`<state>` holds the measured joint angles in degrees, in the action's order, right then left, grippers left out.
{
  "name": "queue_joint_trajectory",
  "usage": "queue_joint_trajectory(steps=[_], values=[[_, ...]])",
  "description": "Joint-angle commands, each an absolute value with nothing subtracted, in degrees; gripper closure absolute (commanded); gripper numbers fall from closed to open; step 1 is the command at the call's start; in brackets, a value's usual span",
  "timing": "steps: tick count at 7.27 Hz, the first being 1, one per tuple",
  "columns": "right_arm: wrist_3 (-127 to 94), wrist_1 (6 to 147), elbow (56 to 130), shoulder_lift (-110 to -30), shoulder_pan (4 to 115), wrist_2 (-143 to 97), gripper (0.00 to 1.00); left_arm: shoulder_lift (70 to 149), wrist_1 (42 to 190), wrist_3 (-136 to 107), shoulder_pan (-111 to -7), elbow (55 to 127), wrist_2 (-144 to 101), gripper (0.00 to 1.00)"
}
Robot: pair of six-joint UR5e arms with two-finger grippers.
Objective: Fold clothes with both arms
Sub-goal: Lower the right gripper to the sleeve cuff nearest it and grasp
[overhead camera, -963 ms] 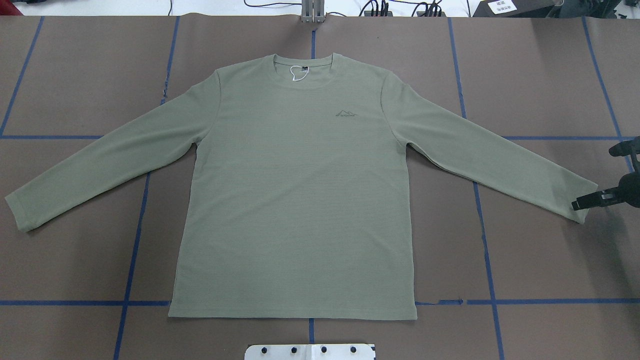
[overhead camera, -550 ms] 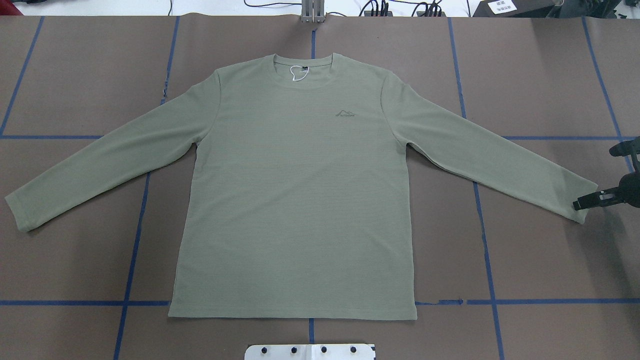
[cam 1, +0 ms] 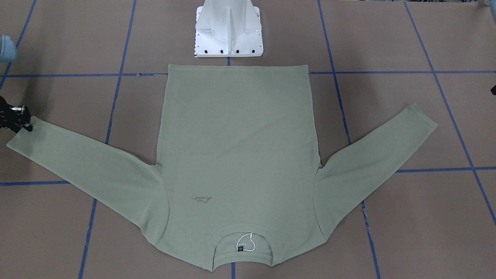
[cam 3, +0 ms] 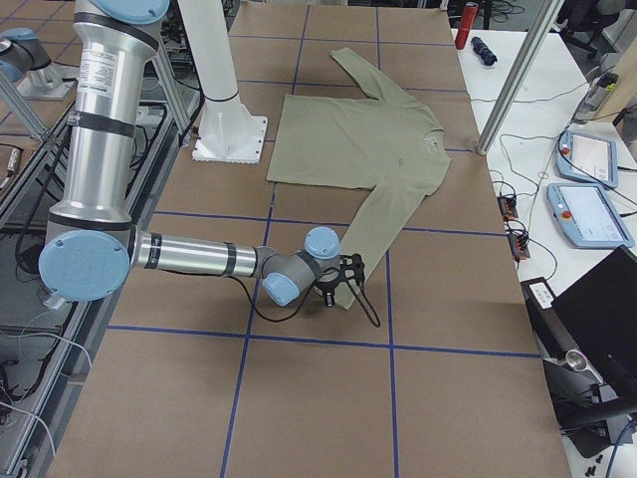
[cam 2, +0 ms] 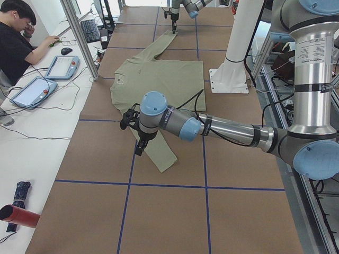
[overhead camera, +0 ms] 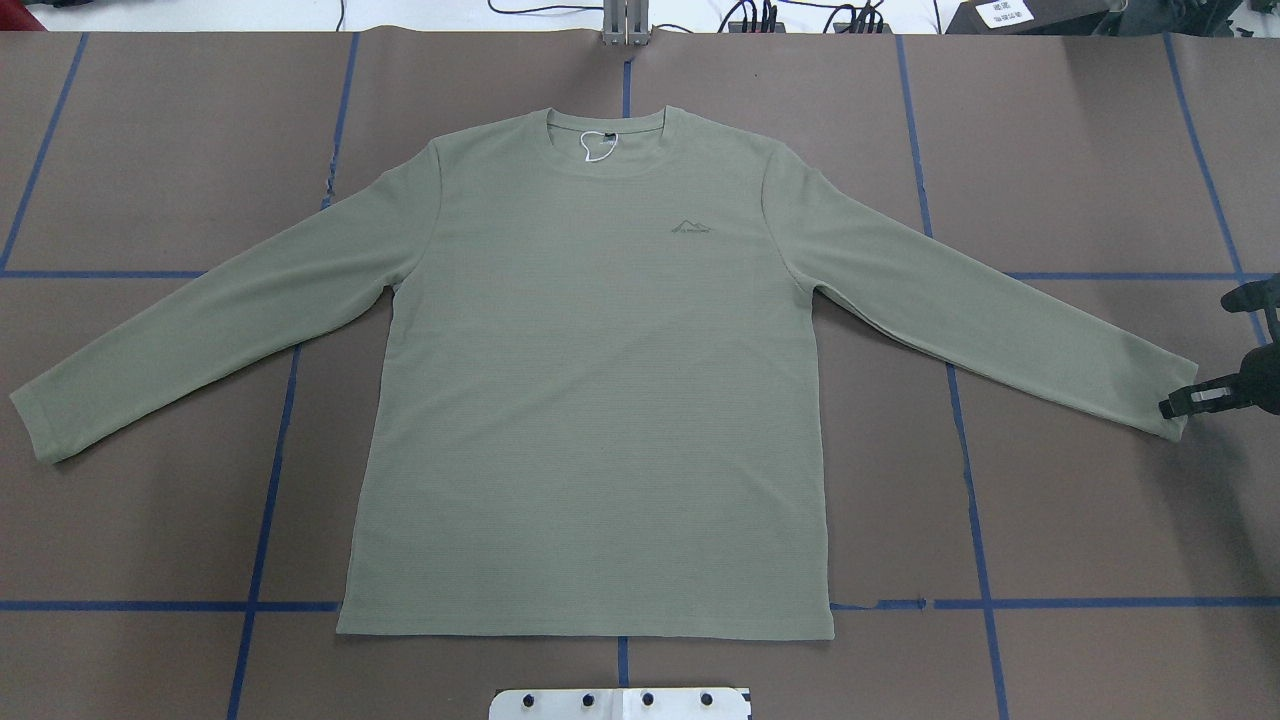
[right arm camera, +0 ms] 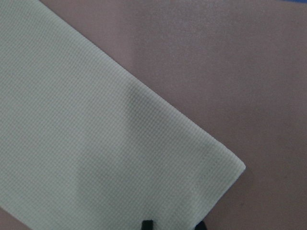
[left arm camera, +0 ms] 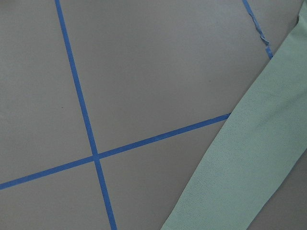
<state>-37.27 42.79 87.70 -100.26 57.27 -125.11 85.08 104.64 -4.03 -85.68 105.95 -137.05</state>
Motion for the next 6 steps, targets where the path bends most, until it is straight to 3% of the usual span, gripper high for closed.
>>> queue_joint_trajectory(steps=[1,4,6], values=[[-37.4,42.8,88.9,-100.4,58.3,-125.6,1.0,85.1,104.7,-4.0,-85.7,105.8,-137.0,0.0],[-37.5,43.6,93.9,-100.2,59.7,-126.7,1.0,85.1,104.7,-4.0,-85.7,105.7,-137.0,0.0],[-37.7,45.6,94.9,-93.9,59.9,-129.9,1.0,85.1,104.6,-4.0,-85.7,105.7,-137.0,0.0]])
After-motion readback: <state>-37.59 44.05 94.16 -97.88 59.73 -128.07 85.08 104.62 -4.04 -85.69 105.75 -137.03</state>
